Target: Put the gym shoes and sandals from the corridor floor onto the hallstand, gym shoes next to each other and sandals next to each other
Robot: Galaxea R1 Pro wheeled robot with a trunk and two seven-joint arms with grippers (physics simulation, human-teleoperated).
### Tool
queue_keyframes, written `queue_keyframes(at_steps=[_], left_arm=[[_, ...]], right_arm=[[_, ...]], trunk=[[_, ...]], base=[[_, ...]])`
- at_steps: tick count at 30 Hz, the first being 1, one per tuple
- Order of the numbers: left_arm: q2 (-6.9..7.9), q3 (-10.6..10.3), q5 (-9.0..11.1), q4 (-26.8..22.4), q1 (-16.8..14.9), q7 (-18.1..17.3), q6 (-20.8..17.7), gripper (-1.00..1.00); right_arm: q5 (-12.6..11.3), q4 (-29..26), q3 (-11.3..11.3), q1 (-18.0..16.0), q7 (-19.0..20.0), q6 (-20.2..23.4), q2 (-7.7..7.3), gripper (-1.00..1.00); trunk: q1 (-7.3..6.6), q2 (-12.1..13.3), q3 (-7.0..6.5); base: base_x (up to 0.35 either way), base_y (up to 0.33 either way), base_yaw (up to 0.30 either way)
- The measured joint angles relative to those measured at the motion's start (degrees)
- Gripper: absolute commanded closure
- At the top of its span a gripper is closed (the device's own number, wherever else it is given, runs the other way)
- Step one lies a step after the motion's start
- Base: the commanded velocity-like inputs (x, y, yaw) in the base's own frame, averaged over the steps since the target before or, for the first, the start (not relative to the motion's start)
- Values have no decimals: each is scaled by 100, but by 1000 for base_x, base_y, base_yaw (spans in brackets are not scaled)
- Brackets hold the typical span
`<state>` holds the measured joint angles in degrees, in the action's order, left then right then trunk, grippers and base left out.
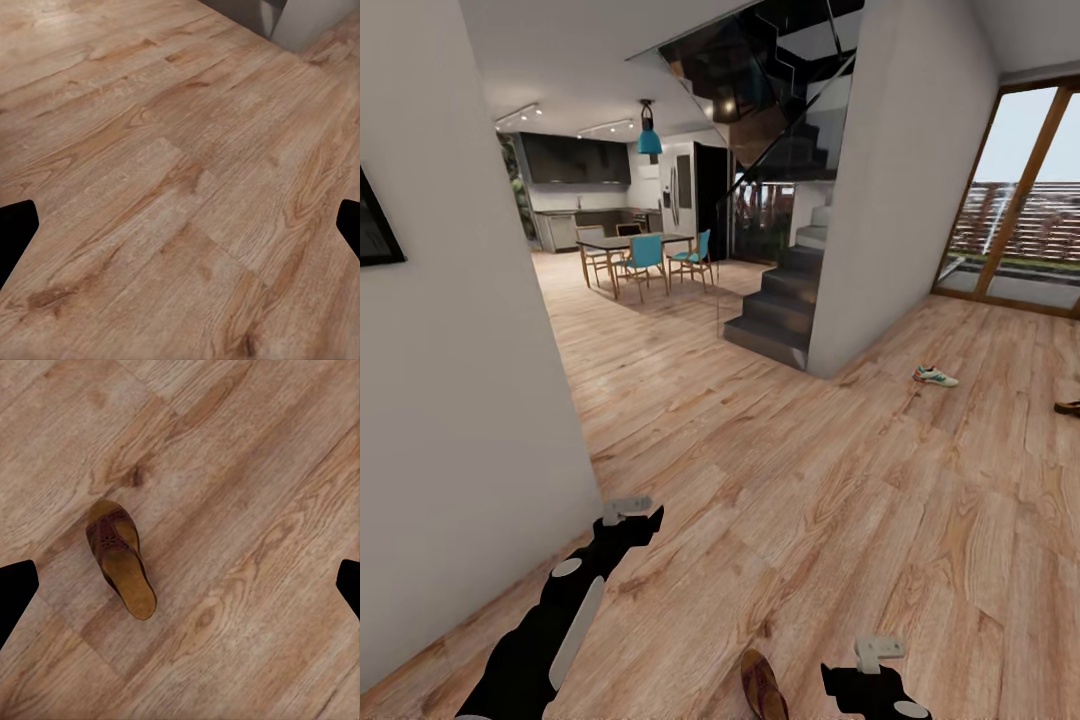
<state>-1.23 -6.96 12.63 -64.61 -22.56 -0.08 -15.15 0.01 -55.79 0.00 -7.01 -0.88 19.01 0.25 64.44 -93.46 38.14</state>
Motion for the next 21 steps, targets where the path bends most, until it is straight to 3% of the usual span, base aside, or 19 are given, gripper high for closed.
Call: queue_keyframes(at_steps=[8,21], left_arm=[[0,0,0,-1,0,0,0,-100],[0,-4,0,-1,1,0,-1,-100]], right_arm=[[22,2,7,0,0,-1,1,-100],[31,14,7,-1,-1,-3,1,-100]], trunk=[[176,-321,152],[461,-842,493]], base=[[0,0,16],[0,0,97]])
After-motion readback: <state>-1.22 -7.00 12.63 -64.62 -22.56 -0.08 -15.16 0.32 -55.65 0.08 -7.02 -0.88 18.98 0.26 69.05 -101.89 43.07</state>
